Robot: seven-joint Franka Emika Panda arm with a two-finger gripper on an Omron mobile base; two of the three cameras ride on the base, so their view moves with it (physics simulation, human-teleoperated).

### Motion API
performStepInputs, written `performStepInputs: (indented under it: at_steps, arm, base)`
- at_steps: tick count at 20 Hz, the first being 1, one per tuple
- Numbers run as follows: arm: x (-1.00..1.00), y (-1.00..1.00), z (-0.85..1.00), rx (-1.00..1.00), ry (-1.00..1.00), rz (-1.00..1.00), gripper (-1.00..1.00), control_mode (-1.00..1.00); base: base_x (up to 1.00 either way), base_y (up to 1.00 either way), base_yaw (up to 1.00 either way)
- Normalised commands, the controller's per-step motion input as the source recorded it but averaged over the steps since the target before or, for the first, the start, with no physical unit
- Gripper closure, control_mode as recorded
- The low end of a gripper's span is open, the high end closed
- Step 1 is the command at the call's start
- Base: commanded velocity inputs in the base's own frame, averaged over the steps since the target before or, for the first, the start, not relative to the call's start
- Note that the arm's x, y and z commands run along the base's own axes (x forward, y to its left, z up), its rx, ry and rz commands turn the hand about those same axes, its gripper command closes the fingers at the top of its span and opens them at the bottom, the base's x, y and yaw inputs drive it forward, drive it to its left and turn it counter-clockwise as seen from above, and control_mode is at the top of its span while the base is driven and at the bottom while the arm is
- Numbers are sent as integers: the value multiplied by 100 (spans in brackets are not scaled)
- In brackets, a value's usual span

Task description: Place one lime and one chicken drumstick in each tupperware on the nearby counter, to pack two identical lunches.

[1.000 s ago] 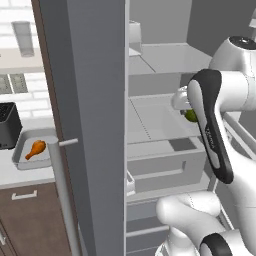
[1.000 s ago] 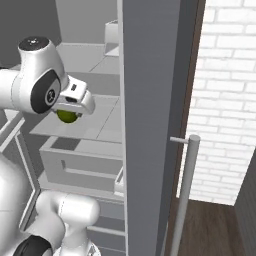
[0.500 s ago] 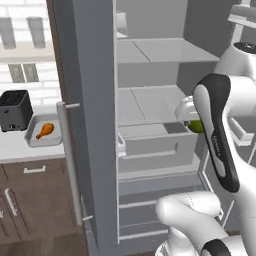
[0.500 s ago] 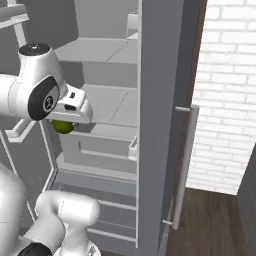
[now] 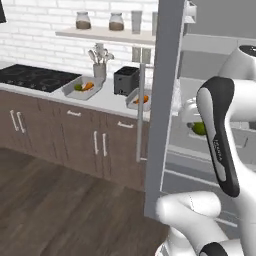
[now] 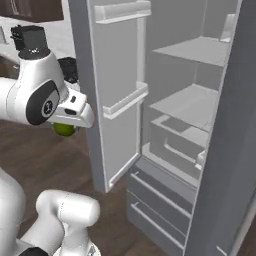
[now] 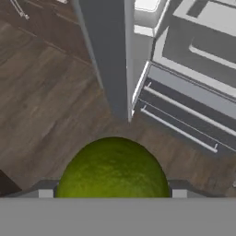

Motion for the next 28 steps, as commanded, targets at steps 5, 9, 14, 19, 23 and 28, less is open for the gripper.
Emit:
performStepInputs:
  at_steps: [5,9,14,19,23,28]
  arm:
    - [0,0,0,0,0,0,100,100]
    - [0,0,0,0,0,0,100,100]
    - [0,0,0,0,0,0,100,100]
    - [0,0,0,0,0,0,100,100]
    - [0,0,0,0,0,0,100,100]
    - [0,0,0,0,0,0,100,100]
  base:
    - [-67,1,90]
    - [28,26,68]
    - [100,16,29]
    - [100,0,12]
    - [100,0,-3]
    - [100,1,-35]
